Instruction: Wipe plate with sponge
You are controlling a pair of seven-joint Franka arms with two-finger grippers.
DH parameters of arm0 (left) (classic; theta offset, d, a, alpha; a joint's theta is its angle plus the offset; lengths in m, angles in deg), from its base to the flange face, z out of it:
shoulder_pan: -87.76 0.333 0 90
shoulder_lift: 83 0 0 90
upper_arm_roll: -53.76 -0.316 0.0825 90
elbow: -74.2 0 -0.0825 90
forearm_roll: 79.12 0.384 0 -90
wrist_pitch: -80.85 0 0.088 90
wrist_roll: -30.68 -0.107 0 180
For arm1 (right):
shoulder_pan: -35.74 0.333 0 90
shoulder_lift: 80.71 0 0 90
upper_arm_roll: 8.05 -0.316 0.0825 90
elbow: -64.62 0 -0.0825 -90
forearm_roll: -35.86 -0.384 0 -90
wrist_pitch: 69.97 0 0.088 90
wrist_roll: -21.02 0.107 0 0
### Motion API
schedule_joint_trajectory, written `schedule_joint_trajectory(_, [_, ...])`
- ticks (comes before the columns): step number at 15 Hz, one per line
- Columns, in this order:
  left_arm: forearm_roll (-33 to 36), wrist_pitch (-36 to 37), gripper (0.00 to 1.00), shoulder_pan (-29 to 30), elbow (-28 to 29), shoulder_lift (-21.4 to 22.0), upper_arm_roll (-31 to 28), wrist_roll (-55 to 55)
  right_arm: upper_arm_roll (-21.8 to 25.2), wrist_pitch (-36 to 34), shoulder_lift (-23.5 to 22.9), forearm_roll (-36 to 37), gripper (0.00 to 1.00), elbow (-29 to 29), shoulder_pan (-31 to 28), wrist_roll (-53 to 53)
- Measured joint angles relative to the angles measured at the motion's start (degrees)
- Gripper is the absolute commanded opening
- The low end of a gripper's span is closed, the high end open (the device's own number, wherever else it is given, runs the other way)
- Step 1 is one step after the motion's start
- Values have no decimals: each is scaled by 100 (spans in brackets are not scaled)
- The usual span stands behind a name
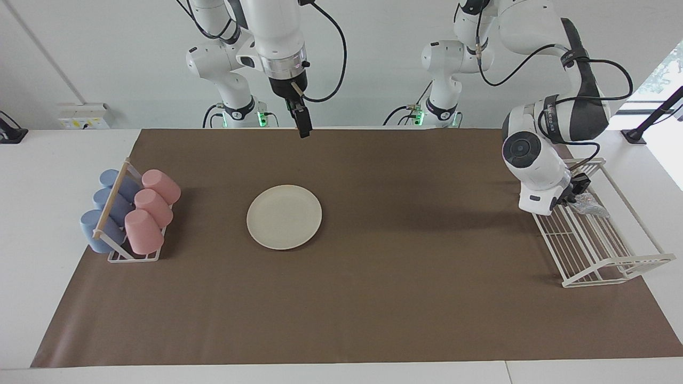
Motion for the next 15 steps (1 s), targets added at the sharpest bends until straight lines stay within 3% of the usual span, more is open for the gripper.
schedule_joint_trajectory(4, [-52, 4, 0, 0, -167, 7, 3, 0, -9, -325, 16, 2, 100, -42, 82, 0])
schedule_joint_trajectory(6, [-586, 176, 0, 0, -575, 18, 2, 0, -17, -323, 19, 6, 100, -51, 95, 0])
schedule_joint_trajectory(11, [-3064, 1310, 0, -7, -2042, 37, -6, -22, -22, -129, 19, 1, 100, -97, 100, 486])
schedule_joint_trajectory(15, [-5712, 1482, 0, 429, -2442, 112, -87, 17, -33, 148, -199, -189, 99, -248, 529, 1781])
